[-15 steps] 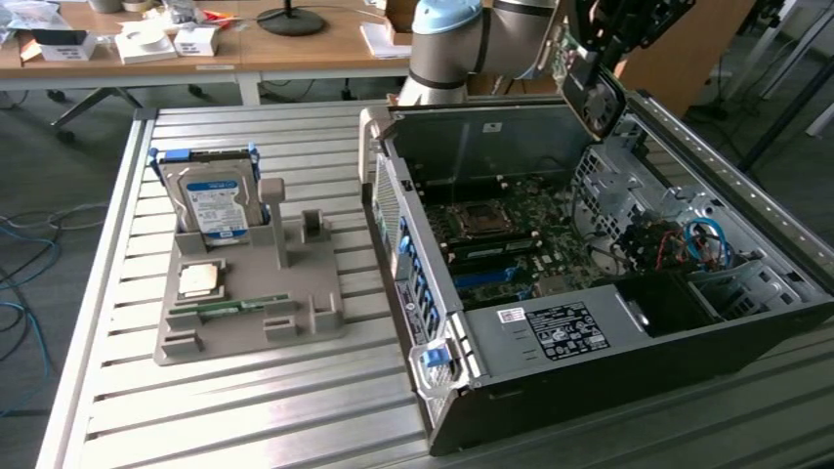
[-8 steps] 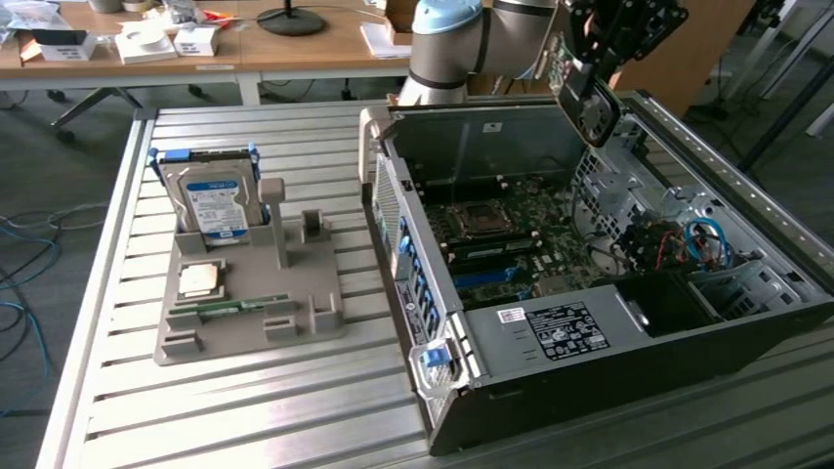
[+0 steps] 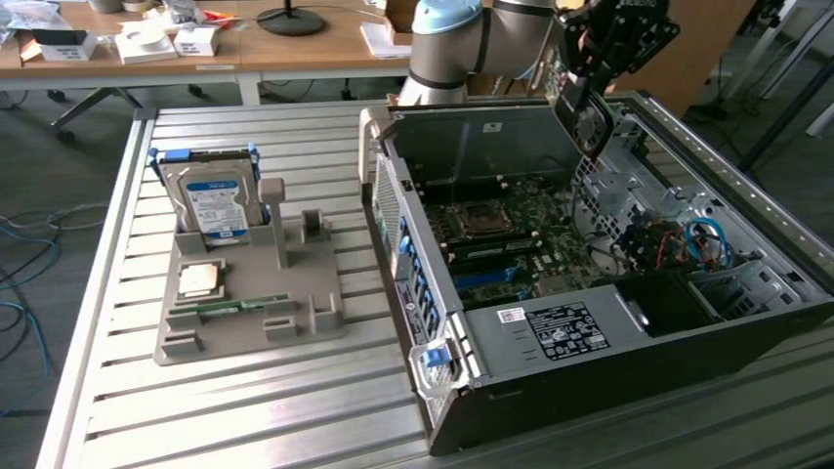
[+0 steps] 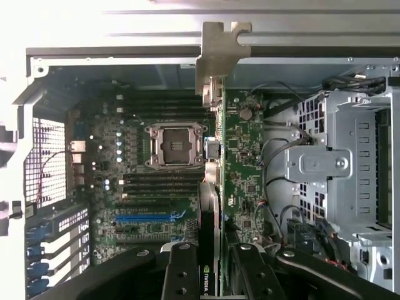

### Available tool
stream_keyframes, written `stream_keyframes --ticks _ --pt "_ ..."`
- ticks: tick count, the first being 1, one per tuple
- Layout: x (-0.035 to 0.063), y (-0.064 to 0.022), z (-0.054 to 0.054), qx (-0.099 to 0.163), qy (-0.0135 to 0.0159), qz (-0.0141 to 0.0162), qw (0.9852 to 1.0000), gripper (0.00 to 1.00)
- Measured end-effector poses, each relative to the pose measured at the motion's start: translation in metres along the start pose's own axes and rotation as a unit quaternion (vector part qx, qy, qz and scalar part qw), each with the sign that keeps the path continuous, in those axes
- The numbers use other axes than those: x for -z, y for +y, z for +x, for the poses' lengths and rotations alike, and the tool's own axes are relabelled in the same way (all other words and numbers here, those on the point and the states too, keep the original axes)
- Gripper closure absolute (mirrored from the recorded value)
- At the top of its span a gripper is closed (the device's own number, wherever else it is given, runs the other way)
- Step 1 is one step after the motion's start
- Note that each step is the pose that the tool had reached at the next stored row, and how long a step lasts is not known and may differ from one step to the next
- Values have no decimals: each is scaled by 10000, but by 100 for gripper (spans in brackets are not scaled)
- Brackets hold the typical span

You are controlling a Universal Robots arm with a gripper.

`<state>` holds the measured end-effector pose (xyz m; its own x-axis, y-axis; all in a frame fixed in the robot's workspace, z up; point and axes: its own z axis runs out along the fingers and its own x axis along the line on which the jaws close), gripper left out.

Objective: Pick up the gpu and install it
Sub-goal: 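Pick up the gpu and move the gpu toward the slot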

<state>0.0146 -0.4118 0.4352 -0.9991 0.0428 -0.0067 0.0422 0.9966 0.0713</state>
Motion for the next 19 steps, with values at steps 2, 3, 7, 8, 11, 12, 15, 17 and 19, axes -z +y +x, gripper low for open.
stream_keyframes --ticks 2,3,7,8,11,12,15,17,19 --pt "-35 -3 0 0 0 1 10000 74" --pt "-53 -4 0 0 0 1 10000 74" --pt "-127 -9 1 0 0 0 10000 74" --pt "-144 -10 1 0 0 0 10000 74" --pt "-188 -13 1 0 0 1 10000 74" --pt "-188 -13 1 0 0 1 10000 74" --pt "-190 -13 -13 1 1 1 10000 74" --pt "-193 -11 -64 4 9 0 10000 74" --pt "-196 -9 -107 7 14 1 10000 74"
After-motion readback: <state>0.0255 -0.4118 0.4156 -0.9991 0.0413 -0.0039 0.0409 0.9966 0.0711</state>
